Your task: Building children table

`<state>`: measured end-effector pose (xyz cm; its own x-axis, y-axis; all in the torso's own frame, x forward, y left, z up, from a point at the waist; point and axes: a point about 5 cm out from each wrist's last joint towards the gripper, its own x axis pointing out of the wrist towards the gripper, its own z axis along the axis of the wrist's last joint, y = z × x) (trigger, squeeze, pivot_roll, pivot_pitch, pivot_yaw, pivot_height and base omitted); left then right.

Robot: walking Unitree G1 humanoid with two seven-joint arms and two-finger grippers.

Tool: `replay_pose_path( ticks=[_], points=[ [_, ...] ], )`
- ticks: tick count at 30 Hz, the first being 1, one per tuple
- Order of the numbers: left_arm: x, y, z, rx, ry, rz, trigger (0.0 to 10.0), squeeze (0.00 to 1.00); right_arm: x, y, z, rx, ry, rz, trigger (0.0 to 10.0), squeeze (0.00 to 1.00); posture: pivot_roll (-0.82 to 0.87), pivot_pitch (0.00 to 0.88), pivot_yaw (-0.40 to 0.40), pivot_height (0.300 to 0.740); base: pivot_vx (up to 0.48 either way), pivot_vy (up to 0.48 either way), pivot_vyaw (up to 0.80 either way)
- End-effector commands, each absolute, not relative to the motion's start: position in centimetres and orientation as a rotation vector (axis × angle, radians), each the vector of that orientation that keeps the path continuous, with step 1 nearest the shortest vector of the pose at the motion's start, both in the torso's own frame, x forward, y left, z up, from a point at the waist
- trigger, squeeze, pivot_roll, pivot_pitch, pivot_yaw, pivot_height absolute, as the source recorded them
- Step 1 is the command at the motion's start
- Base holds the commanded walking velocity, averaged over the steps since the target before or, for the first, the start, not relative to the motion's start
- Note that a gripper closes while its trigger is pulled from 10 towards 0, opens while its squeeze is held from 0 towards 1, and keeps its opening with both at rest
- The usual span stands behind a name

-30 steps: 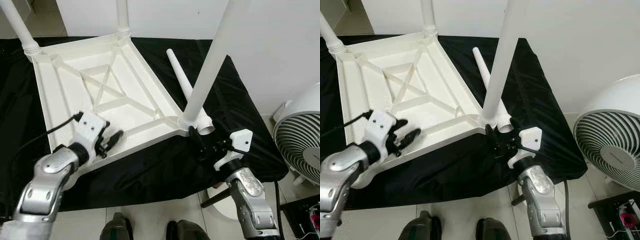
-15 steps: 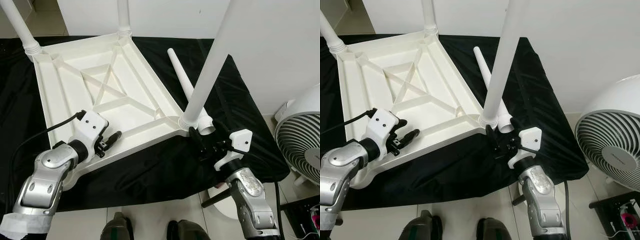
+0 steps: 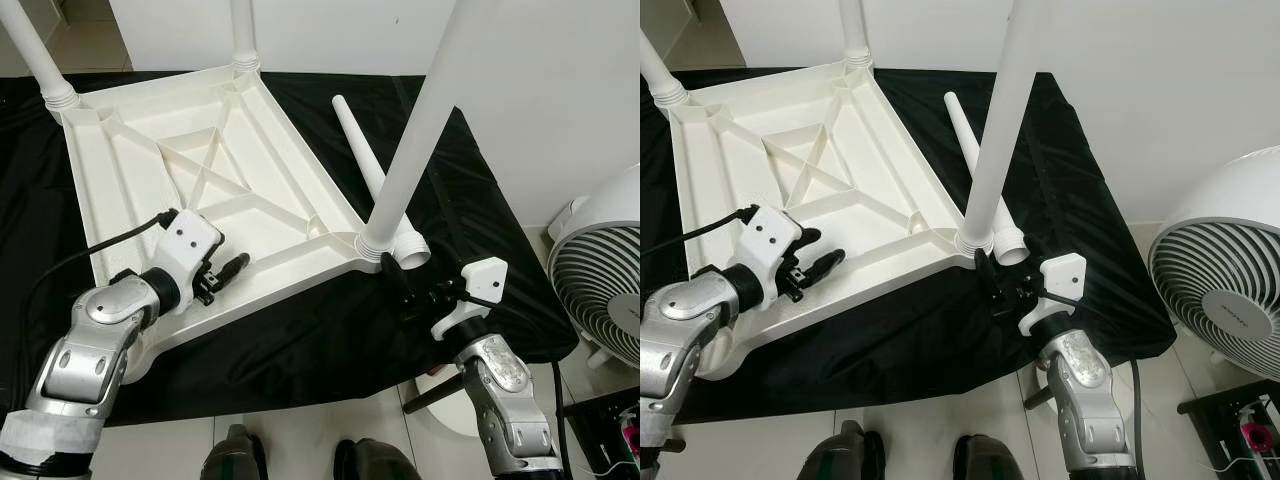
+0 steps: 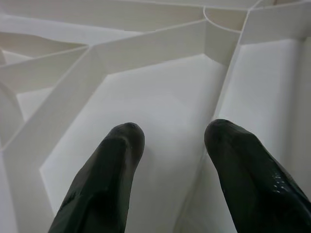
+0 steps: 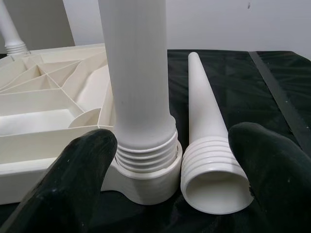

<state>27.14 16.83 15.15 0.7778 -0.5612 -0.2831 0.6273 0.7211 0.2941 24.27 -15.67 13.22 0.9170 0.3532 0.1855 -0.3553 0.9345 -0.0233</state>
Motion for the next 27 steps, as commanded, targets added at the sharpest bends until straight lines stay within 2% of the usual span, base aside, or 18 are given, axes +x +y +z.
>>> replay_pose_path(
  ticks=[1,14,16,19,23,27],
  points=[
    [26.9,16.2,14.8,0.403,0.201,-0.764,10.0,0.00,24.3,-15.8,13.0,0.006,-0.176,0.358,10.0,0.00,-0.02,0.091,-0.001,0.740,0.000,0.000,0.00],
    [27.4,14.9,13.7,0.427,0.255,-0.792,10.0,0.00,24.4,-15.8,13.0,-0.003,-0.175,0.362,10.0,0.00,-0.03,0.093,-0.002,0.740,0.000,0.000,0.00],
    [27.9,15.0,13.4,0.432,0.282,-0.747,10.0,0.00,24.4,-15.8,13.1,-0.005,-0.176,0.360,10.0,0.00,-0.04,0.093,0.001,0.740,0.000,0.000,0.00],
    [29.5,15.7,12.9,0.377,0.377,-0.571,10.0,0.00,24.4,-15.8,13.1,-0.008,-0.178,0.352,10.0,0.00,-0.04,0.093,0.011,0.740,0.000,0.000,0.00],
    [29.8,15.9,12.9,0.356,0.391,-0.535,10.0,0.00,24.4,-15.8,13.1,-0.007,-0.177,0.350,10.0,0.00,-0.04,0.093,0.012,0.740,0.000,0.000,0.00],
    [30.6,16.9,13.1,0.316,0.410,-0.386,10.0,0.00,24.3,-15.5,13.0,-0.003,-0.176,0.350,10.0,0.00,-0.04,0.094,0.016,0.740,0.000,0.000,0.00]
  ],
)
